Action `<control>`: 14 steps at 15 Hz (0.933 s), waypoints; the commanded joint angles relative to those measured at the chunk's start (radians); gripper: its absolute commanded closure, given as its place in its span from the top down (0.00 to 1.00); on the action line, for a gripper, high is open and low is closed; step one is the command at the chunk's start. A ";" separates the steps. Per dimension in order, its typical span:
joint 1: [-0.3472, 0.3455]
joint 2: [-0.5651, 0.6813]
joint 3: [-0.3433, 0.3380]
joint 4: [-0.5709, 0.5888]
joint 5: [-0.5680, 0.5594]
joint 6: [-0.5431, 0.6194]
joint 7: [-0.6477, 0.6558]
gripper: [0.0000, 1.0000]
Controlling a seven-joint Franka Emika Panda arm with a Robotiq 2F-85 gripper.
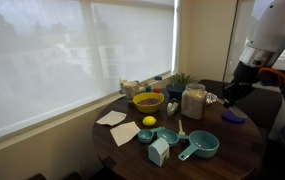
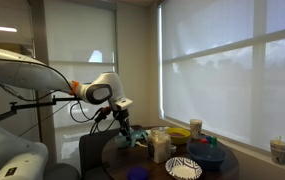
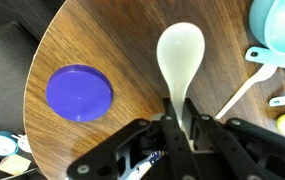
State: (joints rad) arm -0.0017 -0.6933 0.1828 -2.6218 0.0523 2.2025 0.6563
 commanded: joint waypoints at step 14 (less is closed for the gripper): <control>-0.102 0.119 0.033 0.164 -0.100 0.108 0.000 0.03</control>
State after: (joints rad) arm -0.0837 -0.6535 0.2138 -2.5301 -0.0386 2.2856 0.6567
